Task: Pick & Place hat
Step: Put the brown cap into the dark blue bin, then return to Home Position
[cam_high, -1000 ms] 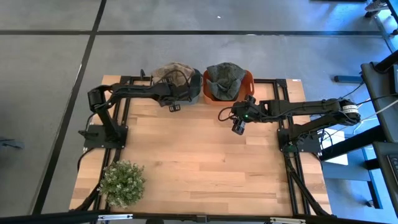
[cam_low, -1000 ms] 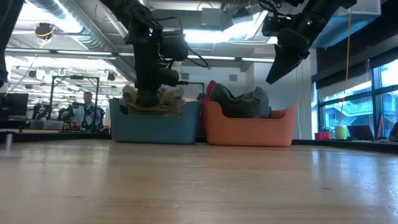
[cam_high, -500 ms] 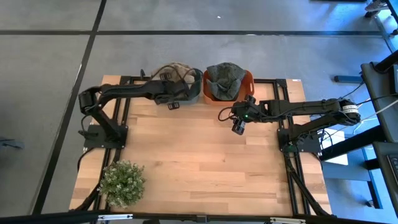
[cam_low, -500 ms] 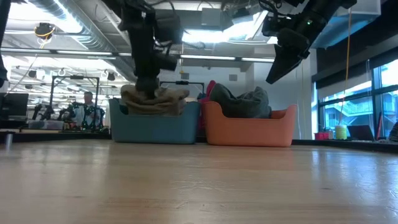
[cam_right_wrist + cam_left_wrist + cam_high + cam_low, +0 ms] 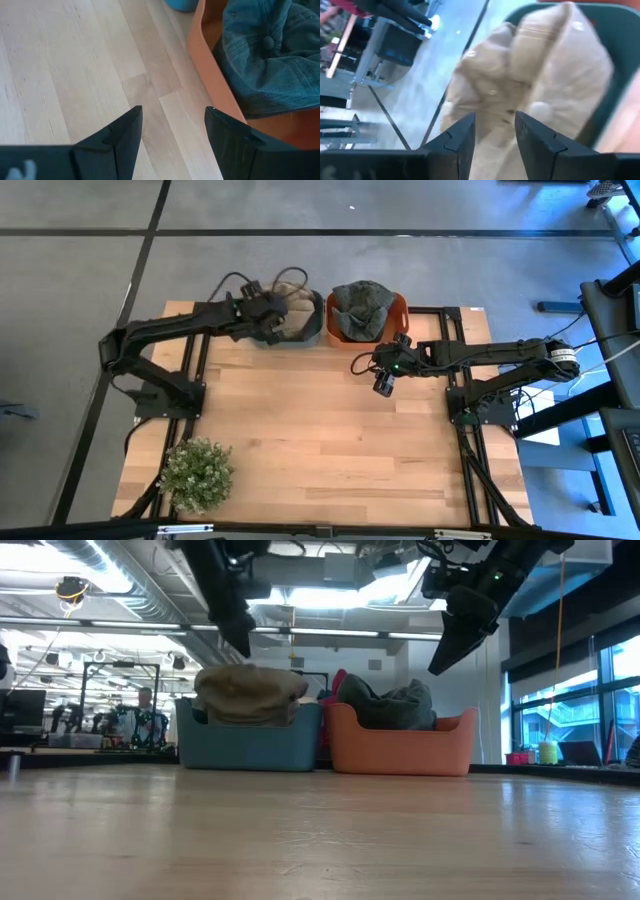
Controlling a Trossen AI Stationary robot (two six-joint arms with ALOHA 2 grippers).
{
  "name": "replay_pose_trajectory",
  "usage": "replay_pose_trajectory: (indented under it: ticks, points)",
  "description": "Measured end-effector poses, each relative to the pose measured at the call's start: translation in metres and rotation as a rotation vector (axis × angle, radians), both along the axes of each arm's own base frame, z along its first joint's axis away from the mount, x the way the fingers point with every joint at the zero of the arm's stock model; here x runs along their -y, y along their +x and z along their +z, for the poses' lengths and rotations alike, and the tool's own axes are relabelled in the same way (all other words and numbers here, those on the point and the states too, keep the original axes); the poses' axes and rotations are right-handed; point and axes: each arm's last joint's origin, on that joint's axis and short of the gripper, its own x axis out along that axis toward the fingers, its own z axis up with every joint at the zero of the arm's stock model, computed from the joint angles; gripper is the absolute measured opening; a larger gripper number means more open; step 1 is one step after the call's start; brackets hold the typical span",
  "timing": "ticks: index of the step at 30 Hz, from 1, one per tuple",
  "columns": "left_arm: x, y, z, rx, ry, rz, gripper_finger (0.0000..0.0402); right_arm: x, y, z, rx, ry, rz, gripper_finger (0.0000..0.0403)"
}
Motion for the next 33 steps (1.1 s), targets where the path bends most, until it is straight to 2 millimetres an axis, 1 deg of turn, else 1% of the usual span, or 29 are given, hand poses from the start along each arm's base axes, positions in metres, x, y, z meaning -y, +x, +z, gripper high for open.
replay_pose_trajectory:
  ticks: [3,8,11,13,16,19,21,23,25,29,33]
  points:
    - [-0.005,-0.010,0.009,0.033,0.018,0.031,0.0136,0.000,0.000,0.000,0.000,0.000,0.000,0.0217]
    - [-0.019,-0.024,0.016,0.055,0.049,0.109,0.0132,0.000,0.000,0.000,-0.002,0.000,-0.001,0.0217]
    - [-0.022,-0.033,0.023,0.119,0.011,0.105,0.0132,0.000,-0.003,-0.002,-0.034,0.005,-0.003,0.0217]
    - [-0.016,-0.038,0.030,0.221,-0.065,0.036,0.0134,-0.005,-0.006,-0.001,-0.054,0.006,0.013,0.0217]
    - [-0.004,-0.044,0.042,0.347,-0.171,-0.086,0.0135,-0.018,-0.009,0.006,-0.018,-0.013,0.090,0.0217]
    - [0.014,-0.047,0.050,0.453,-0.185,-0.150,0.0132,-0.031,-0.016,0.011,0.037,-0.042,0.188,0.0217]
    - [0.028,-0.049,0.044,0.533,-0.163,-0.214,0.0130,-0.037,-0.023,0.003,0.115,-0.067,0.242,0.0217]
    - [0.044,-0.052,0.030,0.611,-0.154,-0.277,0.0130,-0.040,-0.033,-0.008,0.221,-0.059,0.278,0.0217]
    - [0.058,-0.059,0.013,0.655,-0.147,-0.326,0.0130,-0.041,-0.045,-0.016,0.318,-0.022,0.304,0.0217]
    - [0.079,-0.076,-0.016,0.740,-0.171,-0.406,0.0130,-0.039,-0.075,-0.012,0.486,0.039,0.315,0.0217]
    - [0.090,-0.092,-0.044,0.821,-0.201,-0.419,0.0130,-0.036,-0.102,-0.014,0.604,0.049,0.303,0.0217]
